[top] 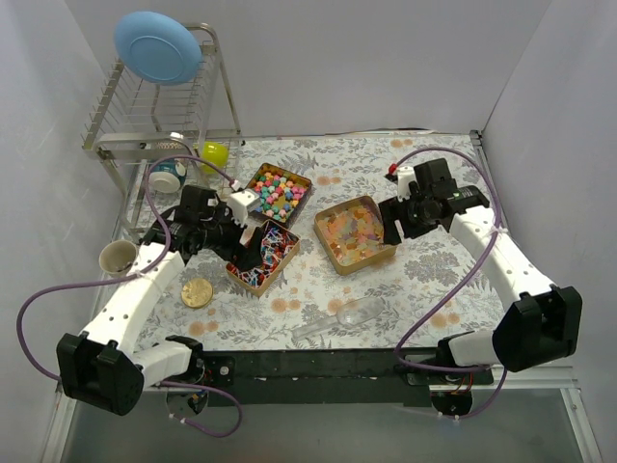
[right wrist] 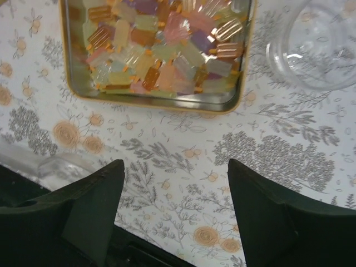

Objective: Pack the candies
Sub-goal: Pick up the packing bottle from the center of the board.

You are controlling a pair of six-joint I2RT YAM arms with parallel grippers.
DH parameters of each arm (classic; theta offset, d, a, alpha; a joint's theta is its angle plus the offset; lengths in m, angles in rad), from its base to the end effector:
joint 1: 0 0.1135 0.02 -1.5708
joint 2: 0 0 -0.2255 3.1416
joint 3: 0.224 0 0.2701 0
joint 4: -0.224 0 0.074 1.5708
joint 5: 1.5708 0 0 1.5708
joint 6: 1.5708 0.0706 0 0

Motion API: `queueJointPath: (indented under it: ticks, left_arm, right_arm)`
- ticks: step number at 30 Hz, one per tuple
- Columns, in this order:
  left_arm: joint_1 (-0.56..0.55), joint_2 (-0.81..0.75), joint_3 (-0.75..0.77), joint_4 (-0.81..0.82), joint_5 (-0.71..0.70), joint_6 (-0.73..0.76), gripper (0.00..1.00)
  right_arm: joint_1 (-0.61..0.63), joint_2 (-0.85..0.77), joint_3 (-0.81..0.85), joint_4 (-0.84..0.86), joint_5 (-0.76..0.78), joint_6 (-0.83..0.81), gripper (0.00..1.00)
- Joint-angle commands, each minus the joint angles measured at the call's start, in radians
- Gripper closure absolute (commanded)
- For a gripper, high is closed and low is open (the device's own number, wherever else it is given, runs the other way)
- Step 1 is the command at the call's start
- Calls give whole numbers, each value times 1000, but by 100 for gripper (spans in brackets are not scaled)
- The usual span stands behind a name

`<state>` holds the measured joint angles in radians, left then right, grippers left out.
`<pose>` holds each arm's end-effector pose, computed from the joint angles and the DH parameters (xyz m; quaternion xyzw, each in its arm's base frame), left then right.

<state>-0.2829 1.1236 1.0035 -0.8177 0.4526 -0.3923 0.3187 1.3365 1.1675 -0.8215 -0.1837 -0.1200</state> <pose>0.2530 -0.1057 0.2340 0.0191 0.9285 -0.3017 0.2156 0.2960 0.1112 0.2278 -0.2332 0.9256 0.1157 0.2748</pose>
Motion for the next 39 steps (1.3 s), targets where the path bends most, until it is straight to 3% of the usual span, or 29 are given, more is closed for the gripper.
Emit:
queueJointPath:
  ticks: [1, 8, 12, 25, 28, 36, 39]
  left_arm:
    - [-42, 15, 37, -6, -8, 35, 3]
    - [-58, 68, 46, 45, -25, 35, 3]
    - [-59, 97, 50, 60, -25, 26, 2]
    - [-59, 153, 47, 95, -31, 10, 2]
    - [-59, 156, 46, 101, -35, 9, 2]
    - [-59, 148, 35, 101, -68, 15, 2]
    - [-59, 146, 32, 101, -71, 15, 2]
  right_arm:
    - [-35, 62, 90, 120, 116, 51, 24]
    - [-46, 210, 158, 154, 67, -174, 48]
    - [-46, 305, 198, 159, 87, -283, 49]
    - [-81, 466, 313, 156, 119, -322, 50]
    - [-87, 503, 330, 134, 116, -343, 55]
    - [-89, 517, 320, 130, 98, -352, 55]
    - [-89, 523, 310, 128, 118, -356, 59]
